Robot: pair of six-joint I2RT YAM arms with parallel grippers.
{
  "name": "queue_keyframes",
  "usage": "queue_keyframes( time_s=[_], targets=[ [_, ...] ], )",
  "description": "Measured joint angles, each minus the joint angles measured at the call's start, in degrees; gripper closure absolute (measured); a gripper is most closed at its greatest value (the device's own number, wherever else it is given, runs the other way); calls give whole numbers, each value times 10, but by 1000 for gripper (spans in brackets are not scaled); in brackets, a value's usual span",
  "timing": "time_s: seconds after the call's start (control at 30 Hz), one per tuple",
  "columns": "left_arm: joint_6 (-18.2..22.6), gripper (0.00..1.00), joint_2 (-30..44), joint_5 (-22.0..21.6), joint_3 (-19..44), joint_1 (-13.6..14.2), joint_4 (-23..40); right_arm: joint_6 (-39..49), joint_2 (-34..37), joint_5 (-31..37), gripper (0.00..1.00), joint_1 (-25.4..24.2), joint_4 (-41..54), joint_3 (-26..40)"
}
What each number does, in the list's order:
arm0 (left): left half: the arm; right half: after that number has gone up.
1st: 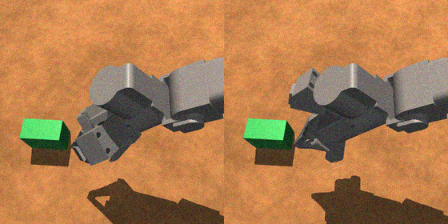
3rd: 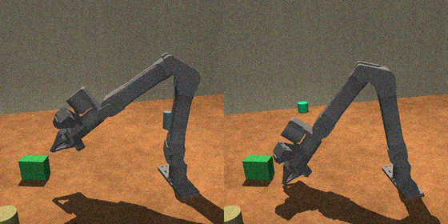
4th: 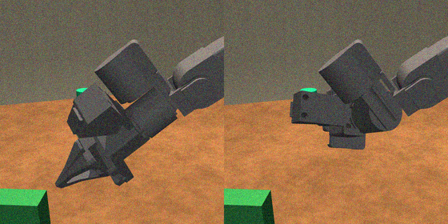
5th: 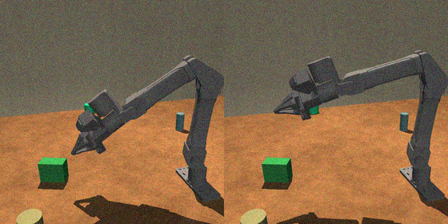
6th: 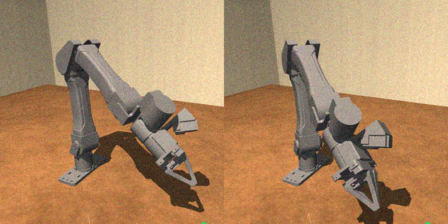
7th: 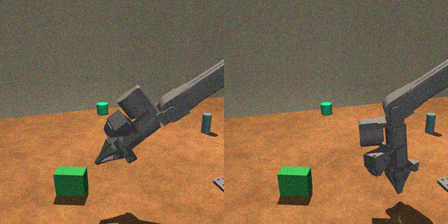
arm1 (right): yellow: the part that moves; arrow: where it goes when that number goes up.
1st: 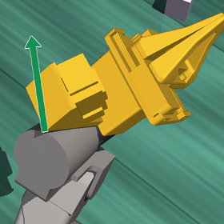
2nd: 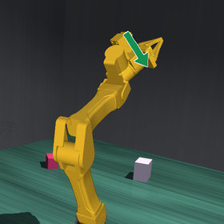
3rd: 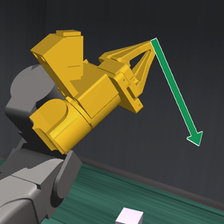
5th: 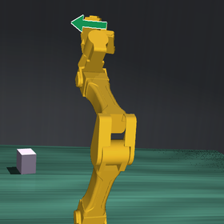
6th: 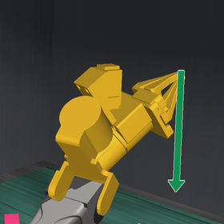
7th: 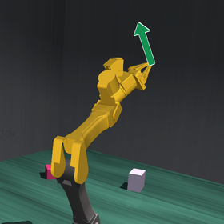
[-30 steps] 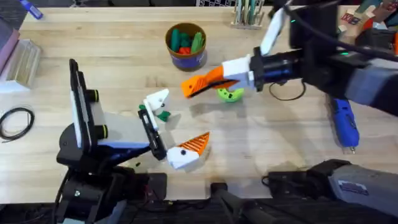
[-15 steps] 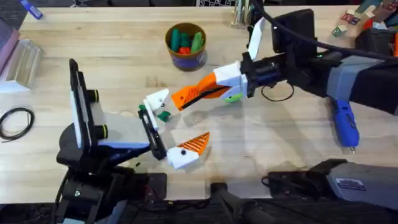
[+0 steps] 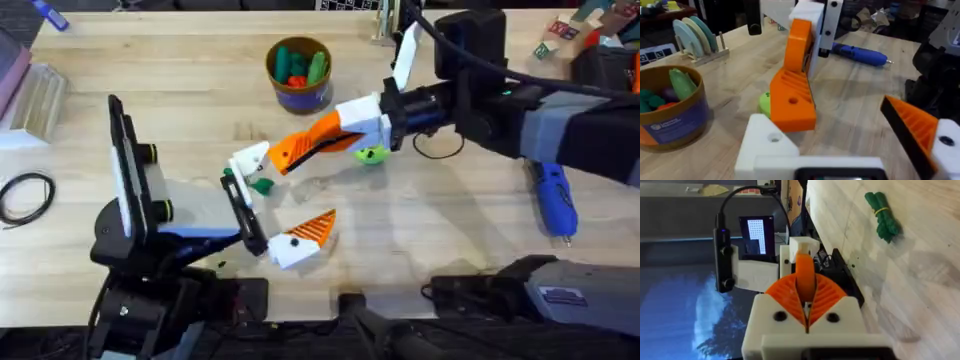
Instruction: Pick up the gripper from the table and insert it into the empty holder that is missing its gripper. Then pick up a screw, insert it into the mounting hole, and use the screwdriver to tighten it. Finally, clean up the table by picking up the vegetable and placing it into the bucket.
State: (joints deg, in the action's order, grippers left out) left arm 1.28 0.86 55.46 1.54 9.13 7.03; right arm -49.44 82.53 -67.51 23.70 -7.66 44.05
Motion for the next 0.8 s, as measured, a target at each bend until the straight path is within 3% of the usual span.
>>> queue_keyframes(
  time_s=[0.43, 0.8],
  targets=[
    [-6, 15, 2, -36, 0, -7, -2, -103, 88, 22, 993, 51, -165, 0],
    [-13, 14, 2, -74, 0, -14, -4, -153, 101, 132, 993, 118, -248, -1]
  ],
)
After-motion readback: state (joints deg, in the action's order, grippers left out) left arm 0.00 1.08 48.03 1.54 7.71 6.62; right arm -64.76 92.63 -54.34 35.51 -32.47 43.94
